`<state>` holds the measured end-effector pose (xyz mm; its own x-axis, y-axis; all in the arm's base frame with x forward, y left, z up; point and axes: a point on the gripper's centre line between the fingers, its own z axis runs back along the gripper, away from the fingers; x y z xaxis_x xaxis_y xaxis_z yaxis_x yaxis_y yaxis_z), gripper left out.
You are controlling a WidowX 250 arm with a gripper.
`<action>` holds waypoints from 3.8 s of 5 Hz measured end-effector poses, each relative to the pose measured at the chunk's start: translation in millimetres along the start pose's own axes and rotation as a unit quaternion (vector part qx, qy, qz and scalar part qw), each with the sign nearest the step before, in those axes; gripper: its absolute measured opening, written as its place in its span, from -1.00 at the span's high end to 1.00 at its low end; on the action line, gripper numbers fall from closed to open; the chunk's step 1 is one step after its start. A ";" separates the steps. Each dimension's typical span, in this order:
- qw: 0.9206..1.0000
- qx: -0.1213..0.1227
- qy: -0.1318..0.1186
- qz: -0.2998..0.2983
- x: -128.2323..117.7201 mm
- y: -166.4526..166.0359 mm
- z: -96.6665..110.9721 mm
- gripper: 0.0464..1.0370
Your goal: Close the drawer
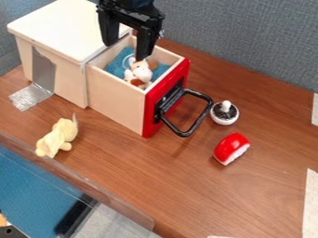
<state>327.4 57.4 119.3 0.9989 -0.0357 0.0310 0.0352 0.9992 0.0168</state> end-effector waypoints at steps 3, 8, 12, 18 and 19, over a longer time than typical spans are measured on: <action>0.997 0.030 0.001 -0.077 12.8 -72.7 -11.0 -0.93; 0.987 0.092 0.028 -0.130 27.1 -133.4 -89.0 -0.93; 0.988 0.122 0.034 -0.089 31.4 -102.7 -99.9 0.69; 0.991 0.115 0.061 0.036 34.5 11.3 -90.0 0.38; 0.997 0.065 0.045 0.020 36.3 -2.5 -72.9 -0.22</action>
<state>365.9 54.8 47.5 0.9984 0.0113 -0.0550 -0.0032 0.9893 0.1460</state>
